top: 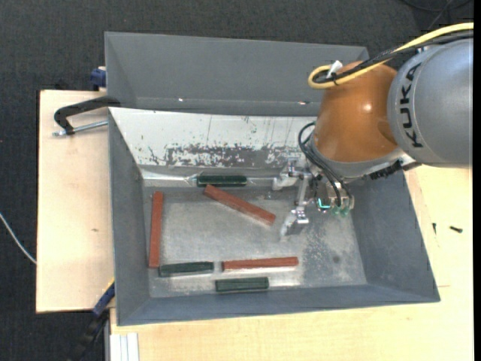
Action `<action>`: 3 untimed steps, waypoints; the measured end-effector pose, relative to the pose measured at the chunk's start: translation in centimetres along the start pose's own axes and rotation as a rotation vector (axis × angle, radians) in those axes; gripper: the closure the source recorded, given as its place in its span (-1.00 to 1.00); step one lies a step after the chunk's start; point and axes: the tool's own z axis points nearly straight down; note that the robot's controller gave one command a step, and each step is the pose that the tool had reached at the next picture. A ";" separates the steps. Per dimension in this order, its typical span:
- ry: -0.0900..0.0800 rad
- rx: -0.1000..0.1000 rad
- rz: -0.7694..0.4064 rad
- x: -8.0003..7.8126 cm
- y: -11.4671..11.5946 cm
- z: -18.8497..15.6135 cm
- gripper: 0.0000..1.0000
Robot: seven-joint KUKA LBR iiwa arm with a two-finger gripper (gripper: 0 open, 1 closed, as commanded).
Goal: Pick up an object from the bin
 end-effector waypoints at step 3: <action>-0.011 -0.002 0.039 -3.5 3.7 7.4 1.00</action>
Offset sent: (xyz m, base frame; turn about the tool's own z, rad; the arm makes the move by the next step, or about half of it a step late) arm 0.0302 0.0355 -0.0823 0.0400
